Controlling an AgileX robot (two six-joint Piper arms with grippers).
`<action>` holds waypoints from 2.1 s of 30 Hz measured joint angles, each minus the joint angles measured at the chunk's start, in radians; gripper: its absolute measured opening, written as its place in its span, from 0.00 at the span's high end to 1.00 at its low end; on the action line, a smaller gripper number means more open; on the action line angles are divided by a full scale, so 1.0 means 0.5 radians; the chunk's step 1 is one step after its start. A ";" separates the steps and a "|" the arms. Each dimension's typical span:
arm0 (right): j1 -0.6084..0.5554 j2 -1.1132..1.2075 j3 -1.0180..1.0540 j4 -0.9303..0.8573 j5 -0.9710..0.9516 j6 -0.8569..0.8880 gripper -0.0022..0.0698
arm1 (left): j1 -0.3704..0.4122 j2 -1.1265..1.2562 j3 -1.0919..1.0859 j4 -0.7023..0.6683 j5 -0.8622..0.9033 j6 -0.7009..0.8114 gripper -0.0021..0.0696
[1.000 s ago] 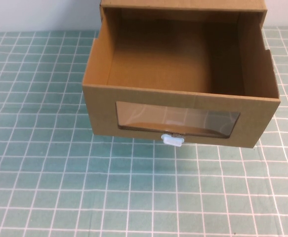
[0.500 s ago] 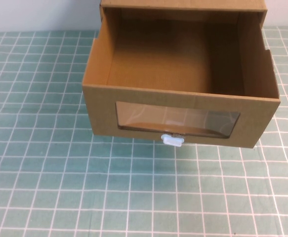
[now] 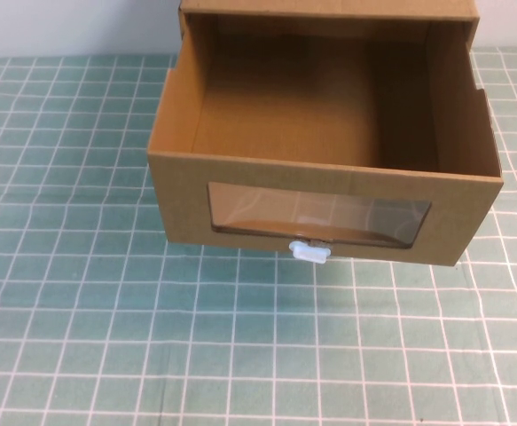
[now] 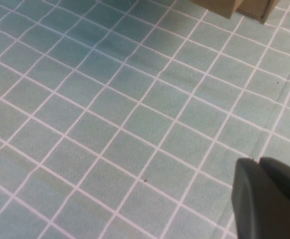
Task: Open the shoe box
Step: 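Pull the top drawer of the cardboard box fully open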
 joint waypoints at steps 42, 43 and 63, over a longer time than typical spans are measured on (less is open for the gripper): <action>-1.722 -0.875 0.321 0.741 -0.468 -0.783 0.99 | 0.003 -0.004 0.000 0.000 0.008 -0.024 0.98; -1.754 -0.884 0.374 0.845 -0.531 -0.932 0.99 | 0.003 -0.004 0.000 0.000 0.008 -0.024 0.98; -1.973 -0.893 0.882 1.393 -0.908 -1.600 0.99 | 0.003 -0.004 0.000 0.000 0.008 -0.028 0.98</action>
